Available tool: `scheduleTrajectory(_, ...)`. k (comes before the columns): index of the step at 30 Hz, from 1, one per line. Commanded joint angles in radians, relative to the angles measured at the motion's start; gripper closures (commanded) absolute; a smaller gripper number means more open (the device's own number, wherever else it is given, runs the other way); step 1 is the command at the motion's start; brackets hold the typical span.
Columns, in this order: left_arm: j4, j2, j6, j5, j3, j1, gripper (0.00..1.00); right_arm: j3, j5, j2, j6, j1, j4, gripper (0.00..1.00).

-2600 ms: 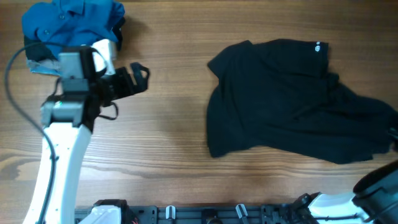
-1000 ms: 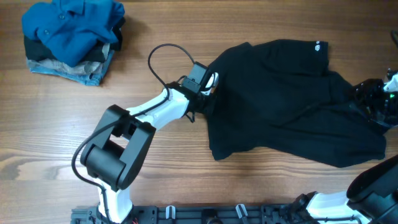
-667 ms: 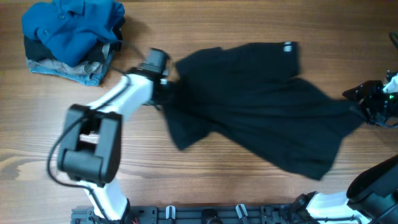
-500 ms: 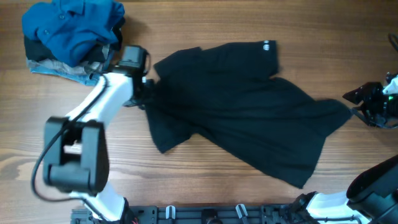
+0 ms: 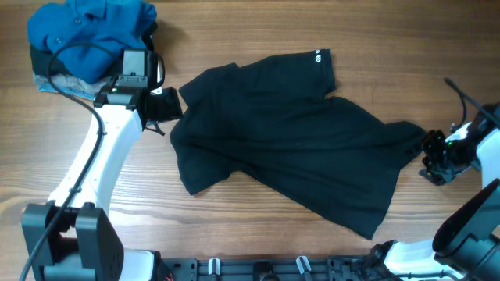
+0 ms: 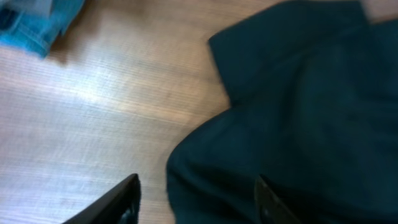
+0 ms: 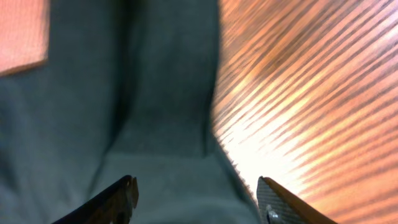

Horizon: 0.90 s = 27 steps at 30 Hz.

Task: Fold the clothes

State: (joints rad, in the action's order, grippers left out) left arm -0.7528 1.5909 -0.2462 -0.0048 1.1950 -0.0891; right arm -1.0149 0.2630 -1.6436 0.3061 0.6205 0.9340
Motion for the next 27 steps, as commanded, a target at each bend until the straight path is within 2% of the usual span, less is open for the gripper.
scheduleTrajectory(1,0.03,-0.018,0.007,0.085,-0.005,0.006,0.38,0.098,-0.015,0.014,0.013,-0.002,-0.108,0.32)
scheduleTrajectory(7,0.056,-0.018,0.007,0.163,-0.005,0.006,0.38,0.222,0.086,0.014,0.009,-0.005,-0.323,0.33)
scheduleTrajectory(10,0.057,-0.018,0.007,0.173,-0.005,0.006,0.38,0.272,0.172,0.014,0.011,-0.006,-0.438,0.4)
scheduleTrajectory(11,0.057,-0.018,0.007,0.173,-0.005,0.006,0.38,0.286,0.194,0.014,0.012,-0.006,-0.477,0.46)
scheduleTrajectory(12,0.057,-0.018,0.007,0.172,-0.005,0.002,0.38,0.294,0.207,0.014,0.012,-0.006,-0.507,0.69)
scheduleTrajectory(14,0.058,-0.018,0.007,0.172,-0.005,-0.005,0.38,0.295,0.206,0.014,0.046,-0.006,-0.554,0.96)
scheduleTrajectory(17,0.058,-0.018,0.007,0.173,-0.005,-0.021,0.37,0.28,0.205,0.014,0.148,0.008,-0.694,0.96)
scheduleTrajectory(20,0.062,-0.018,0.007,0.173,-0.005,-0.04,0.35,0.217,0.207,0.014,0.221,0.044,-0.79,0.96)
scheduleTrajectory(24,0.078,-0.018,0.053,0.174,-0.005,-0.088,0.3,0.051,0.202,0.014,0.163,0.11,-0.787,0.96)
scheduleTrajectory(25,0.084,-0.018,0.069,0.177,-0.005,-0.103,0.3,-0.008,0.201,0.014,0.144,0.13,-0.761,0.86)
scheduleTrajectory(26,0.093,-0.018,0.085,0.177,-0.005,-0.12,0.29,-0.05,0.202,0.014,0.138,0.142,-0.739,0.66)
scheduleTrajectory(27,0.104,-0.017,0.092,0.176,-0.005,-0.137,0.25,-0.088,0.205,0.014,0.138,0.151,-0.714,0.33)
